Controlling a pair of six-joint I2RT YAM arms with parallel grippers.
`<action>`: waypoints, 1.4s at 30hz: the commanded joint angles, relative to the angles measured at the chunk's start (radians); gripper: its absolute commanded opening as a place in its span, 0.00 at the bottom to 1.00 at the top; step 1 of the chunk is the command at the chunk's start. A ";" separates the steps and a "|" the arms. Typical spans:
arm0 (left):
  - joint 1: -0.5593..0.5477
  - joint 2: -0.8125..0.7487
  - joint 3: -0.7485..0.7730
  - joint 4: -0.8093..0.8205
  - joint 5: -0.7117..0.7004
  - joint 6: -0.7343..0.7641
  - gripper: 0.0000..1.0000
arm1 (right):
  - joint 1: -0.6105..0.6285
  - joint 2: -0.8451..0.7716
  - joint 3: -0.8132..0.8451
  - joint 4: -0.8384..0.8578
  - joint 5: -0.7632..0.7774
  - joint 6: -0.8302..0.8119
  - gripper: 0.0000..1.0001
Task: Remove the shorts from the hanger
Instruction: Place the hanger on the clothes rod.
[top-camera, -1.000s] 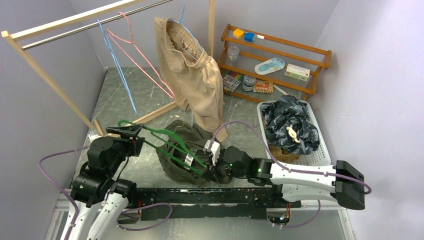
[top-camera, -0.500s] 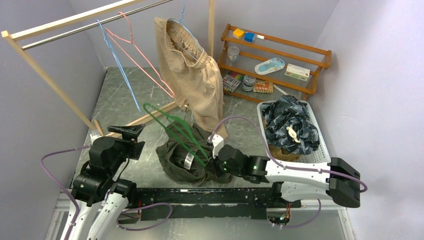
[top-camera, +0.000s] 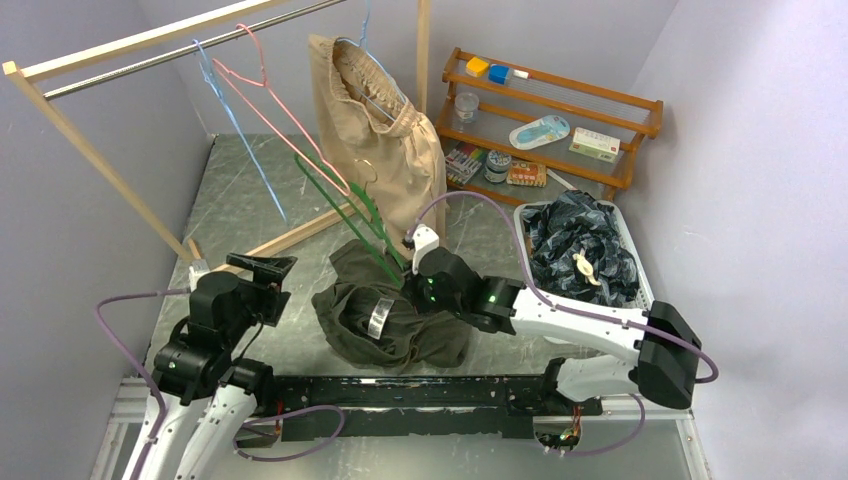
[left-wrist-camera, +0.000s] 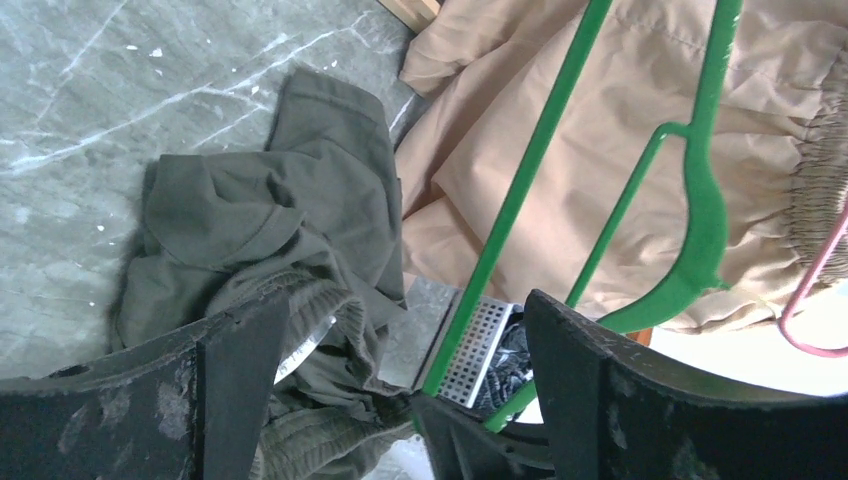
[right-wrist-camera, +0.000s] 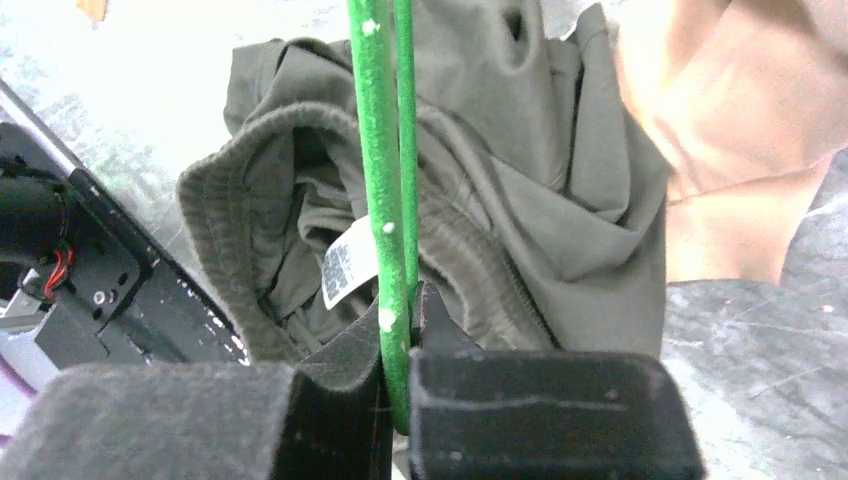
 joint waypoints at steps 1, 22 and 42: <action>-0.004 0.022 -0.008 -0.008 0.014 0.066 0.91 | -0.021 0.032 0.099 -0.064 0.032 -0.075 0.00; -0.004 0.056 -0.008 -0.005 0.034 0.139 1.00 | -0.146 0.255 0.587 -0.253 -0.028 -0.203 0.00; -0.004 0.067 -0.018 0.013 0.046 0.160 1.00 | -0.165 0.516 1.039 -0.242 -0.018 -0.210 0.00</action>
